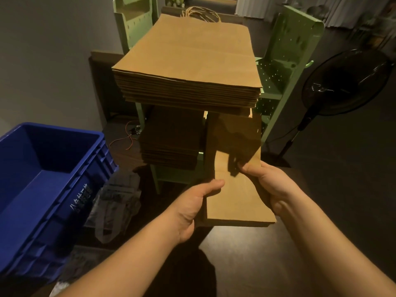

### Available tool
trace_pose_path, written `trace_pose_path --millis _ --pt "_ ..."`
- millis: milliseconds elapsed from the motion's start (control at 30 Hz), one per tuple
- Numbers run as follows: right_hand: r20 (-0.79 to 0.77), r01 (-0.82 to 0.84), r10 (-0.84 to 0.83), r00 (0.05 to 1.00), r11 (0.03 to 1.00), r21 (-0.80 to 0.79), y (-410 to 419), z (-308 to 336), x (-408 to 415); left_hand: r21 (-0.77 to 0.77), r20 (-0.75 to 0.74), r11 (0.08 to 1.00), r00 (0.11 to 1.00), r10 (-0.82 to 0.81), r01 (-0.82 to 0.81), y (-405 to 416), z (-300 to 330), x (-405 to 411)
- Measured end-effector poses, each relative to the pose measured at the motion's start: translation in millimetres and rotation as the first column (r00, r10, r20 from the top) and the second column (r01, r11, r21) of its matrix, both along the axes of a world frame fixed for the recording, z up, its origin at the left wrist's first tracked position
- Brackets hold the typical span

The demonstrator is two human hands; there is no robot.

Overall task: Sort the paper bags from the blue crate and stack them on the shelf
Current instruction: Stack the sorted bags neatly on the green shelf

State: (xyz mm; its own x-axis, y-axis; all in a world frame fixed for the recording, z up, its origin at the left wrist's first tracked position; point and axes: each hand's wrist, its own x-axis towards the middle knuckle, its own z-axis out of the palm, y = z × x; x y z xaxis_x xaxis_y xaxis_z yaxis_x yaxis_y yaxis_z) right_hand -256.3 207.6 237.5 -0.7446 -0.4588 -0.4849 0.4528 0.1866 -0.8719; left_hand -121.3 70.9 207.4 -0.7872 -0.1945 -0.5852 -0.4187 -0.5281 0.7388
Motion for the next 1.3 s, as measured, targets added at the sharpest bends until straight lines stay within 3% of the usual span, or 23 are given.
trace_pose_path --millis 133,333,667,1033,1300 --pt "-0.01 0.06 -0.06 0.998 0.997 0.046 -10 5 -1 0.101 -0.003 0.995 1.0 -0.023 0.023 -8 2 8" --pt "0.023 0.075 -0.076 0.997 0.997 0.024 -11 20 6 0.127 0.048 0.985 0.992 0.114 -0.119 -10 16 -6" --pt "0.104 -0.129 0.13 0.986 0.992 -0.015 23 -4 21 0.227 0.063 0.945 0.972 0.225 -0.234 -1 14 -22" --pt "0.089 -0.038 0.044 0.995 0.997 -0.071 4 -9 4 0.327 0.113 0.851 0.911 0.396 -0.41 -1 7 -37" --pt "0.111 0.03 -0.018 0.994 0.994 -0.106 -4 -13 -3 0.392 0.024 0.817 0.892 0.451 -0.423 2 7 -44"
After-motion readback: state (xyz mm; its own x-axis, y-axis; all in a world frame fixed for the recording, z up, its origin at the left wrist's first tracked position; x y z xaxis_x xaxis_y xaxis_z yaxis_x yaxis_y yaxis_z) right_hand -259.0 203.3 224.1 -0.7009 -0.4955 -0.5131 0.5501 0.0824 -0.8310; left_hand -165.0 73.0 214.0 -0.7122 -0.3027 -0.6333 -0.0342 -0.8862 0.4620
